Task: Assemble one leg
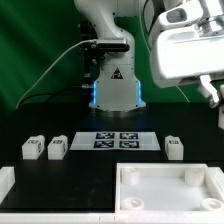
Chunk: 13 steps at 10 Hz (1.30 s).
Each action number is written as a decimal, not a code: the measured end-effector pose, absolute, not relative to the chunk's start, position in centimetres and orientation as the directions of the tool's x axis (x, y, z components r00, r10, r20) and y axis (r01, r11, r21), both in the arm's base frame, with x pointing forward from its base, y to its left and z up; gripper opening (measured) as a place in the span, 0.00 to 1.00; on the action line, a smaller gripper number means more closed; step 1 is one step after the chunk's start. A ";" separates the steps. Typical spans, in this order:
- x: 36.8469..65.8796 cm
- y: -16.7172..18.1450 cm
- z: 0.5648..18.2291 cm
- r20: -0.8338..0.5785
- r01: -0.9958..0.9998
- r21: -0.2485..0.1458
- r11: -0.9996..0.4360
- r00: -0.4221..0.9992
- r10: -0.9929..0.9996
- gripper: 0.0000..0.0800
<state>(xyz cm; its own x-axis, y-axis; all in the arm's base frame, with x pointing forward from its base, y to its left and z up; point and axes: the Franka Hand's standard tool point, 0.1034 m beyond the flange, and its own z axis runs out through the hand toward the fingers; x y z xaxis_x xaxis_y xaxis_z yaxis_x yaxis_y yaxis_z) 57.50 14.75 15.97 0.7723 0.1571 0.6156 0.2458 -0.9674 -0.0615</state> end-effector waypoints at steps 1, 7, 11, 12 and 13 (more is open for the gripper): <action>59.8 14.2 16.2 0.626 0.257 -0.041 -0.966 0.760 0.176 0.36; 63.7 13.0 14.5 0.632 0.260 -0.029 -0.965 0.753 0.184 0.36; 63.4 11.0 11.8 0.603 0.265 -0.005 -0.964 0.770 0.208 0.36; 63.1 10.9 11.1 0.595 0.262 -0.008 -0.965 0.777 0.206 0.36; 62.9 10.8 10.4 0.586 0.262 -0.012 -0.965 0.784 0.205 0.36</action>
Offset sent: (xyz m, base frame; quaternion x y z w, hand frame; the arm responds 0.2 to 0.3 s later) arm 0.0375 0.0047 -0.0136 0.0483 -0.0078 0.0293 0.9984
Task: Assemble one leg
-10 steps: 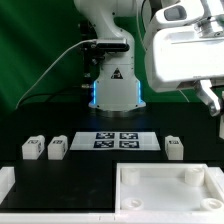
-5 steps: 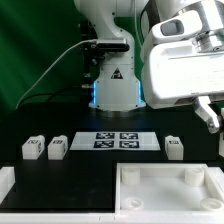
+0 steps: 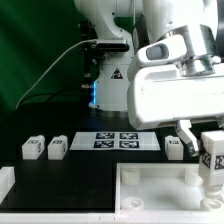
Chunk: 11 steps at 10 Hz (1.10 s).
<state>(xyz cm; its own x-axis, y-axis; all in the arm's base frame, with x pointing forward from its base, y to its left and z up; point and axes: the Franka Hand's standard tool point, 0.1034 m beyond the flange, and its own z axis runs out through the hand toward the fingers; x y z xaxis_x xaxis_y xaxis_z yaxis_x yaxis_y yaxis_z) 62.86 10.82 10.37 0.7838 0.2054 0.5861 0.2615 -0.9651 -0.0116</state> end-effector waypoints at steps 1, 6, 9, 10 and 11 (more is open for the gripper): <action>62.7 10.7 10.1 0.581 0.261 -0.013 -0.965 0.787 0.205 0.36; 61.5 11.1 9.1 0.567 0.268 -0.016 -0.963 0.796 0.212 0.36; 61.7 11.3 8.8 0.568 0.268 -0.019 -0.963 0.796 0.211 0.36; 61.7 11.3 8.4 0.570 0.267 -0.020 -0.964 0.795 0.208 0.36; 61.5 11.4 7.9 0.565 0.267 -0.023 -0.963 0.798 0.208 0.36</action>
Offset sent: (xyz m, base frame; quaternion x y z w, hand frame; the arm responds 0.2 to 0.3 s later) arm -0.0150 0.0065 -0.0066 0.0094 -0.0034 0.0131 0.9999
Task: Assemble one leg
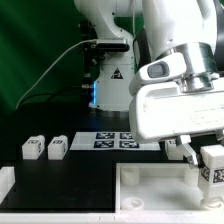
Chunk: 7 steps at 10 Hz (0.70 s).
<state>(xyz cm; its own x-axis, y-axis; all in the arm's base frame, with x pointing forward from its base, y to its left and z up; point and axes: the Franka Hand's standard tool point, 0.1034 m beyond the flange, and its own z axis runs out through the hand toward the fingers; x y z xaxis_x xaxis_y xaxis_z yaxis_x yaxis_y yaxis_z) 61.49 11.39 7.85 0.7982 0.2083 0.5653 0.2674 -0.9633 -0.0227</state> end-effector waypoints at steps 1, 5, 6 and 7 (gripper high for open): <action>61.3 11.5 7.5 0.561 0.268 -0.025 -0.963 0.801 0.209 0.36; 61.1 11.6 7.2 0.589 0.250 -0.025 -0.968 0.786 0.187 0.36; 61.2 11.5 7.2 0.583 0.250 -0.026 -0.968 0.790 0.188 0.36; 61.2 11.5 7.2 0.571 0.252 -0.028 -0.967 0.798 0.191 0.36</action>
Offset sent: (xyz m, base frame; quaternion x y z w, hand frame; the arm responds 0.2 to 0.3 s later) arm -0.0098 0.0046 -0.0143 -0.0264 0.0649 -0.0076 0.9975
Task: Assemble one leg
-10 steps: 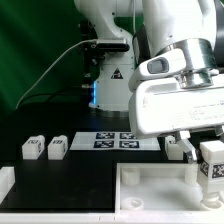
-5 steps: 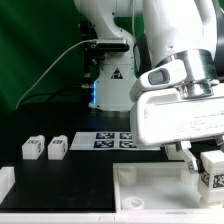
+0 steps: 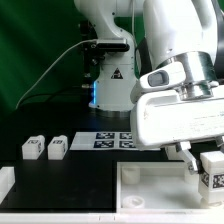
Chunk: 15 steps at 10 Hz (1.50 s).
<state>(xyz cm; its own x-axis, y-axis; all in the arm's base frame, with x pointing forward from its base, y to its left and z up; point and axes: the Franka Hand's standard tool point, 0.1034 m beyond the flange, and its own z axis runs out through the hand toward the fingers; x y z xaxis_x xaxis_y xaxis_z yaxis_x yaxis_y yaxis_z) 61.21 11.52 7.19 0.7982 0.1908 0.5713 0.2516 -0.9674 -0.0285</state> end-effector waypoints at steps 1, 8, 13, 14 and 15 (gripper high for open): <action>61.0 11.5 6.9 0.559 0.253 -0.031 -0.967 0.807 0.193 0.36; 61.0 11.5 6.9 0.557 0.253 -0.031 -0.967 0.808 0.193 0.81; 61.5 11.6 9.6 0.505 0.251 -0.040 -0.967 0.840 0.197 0.81; 61.5 11.8 10.4 0.477 0.257 -0.043 -0.965 0.854 0.206 0.81; 61.7 11.5 10.6 0.481 0.257 -0.038 -0.966 0.852 0.207 0.81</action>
Offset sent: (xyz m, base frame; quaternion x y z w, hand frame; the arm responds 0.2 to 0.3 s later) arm 0.0000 0.0000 0.0000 0.0000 0.0000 0.0000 1.0000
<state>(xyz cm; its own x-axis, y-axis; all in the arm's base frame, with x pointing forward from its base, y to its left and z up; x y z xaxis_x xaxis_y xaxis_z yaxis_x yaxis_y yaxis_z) 61.66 11.52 10.59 0.8516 0.2072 0.4814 0.2565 -0.9658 -0.0381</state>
